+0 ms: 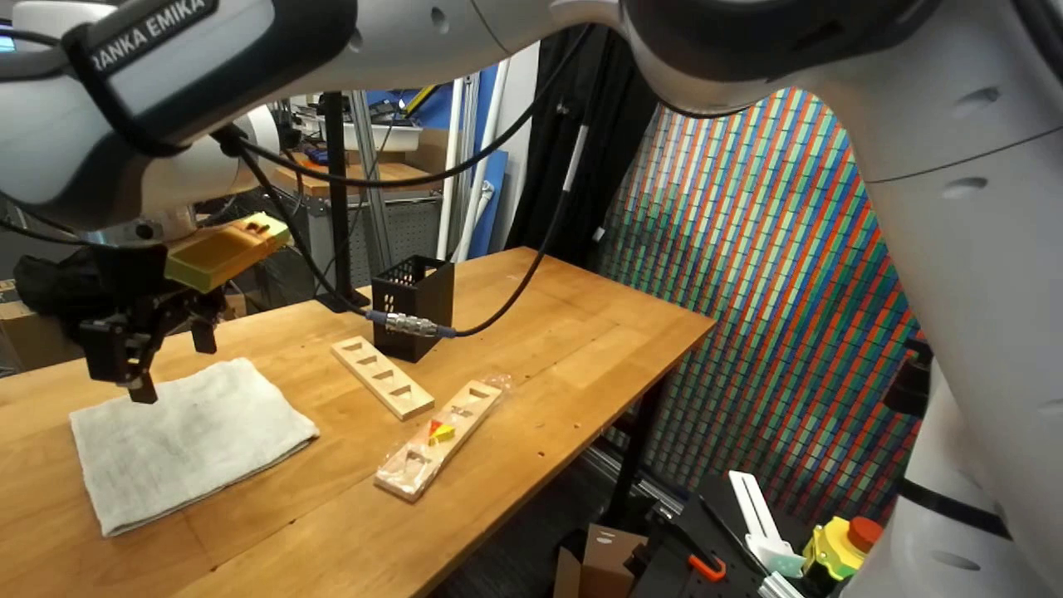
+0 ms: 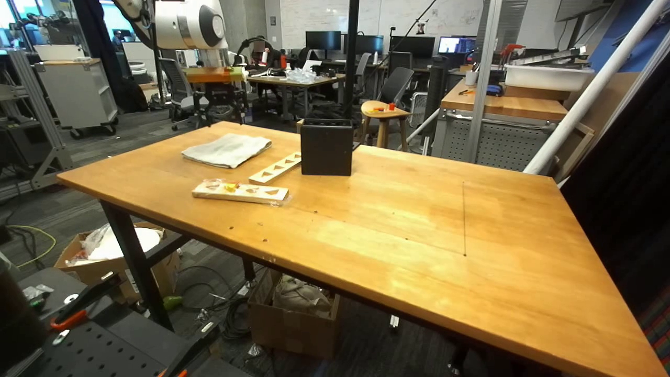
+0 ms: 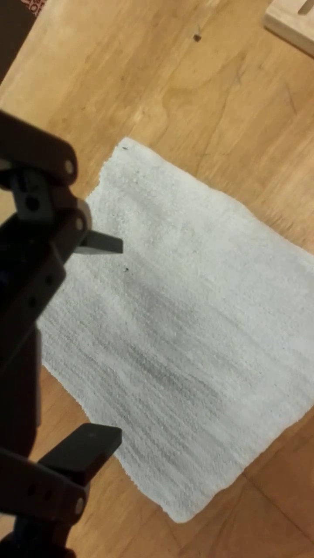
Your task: Put the towel inside the black box
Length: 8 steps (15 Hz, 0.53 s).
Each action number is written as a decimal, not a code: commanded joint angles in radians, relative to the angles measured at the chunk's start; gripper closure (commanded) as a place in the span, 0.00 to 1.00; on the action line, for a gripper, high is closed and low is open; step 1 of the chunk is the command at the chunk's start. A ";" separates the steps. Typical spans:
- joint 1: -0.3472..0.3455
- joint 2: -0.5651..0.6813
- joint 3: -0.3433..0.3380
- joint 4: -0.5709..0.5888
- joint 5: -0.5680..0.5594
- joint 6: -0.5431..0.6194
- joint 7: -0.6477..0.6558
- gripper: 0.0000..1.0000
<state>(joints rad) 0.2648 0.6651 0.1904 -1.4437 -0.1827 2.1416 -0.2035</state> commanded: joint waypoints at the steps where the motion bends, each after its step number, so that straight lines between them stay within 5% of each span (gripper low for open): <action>1: 0.005 0.090 -0.011 0.057 -0.004 0.047 -0.031 0.00; 8: -0.006 0.208 -0.002 0.082 0.014 0.109 -0.057 0.00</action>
<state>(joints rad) 0.2618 0.8192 0.1819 -1.4136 -0.1823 2.2301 -0.2316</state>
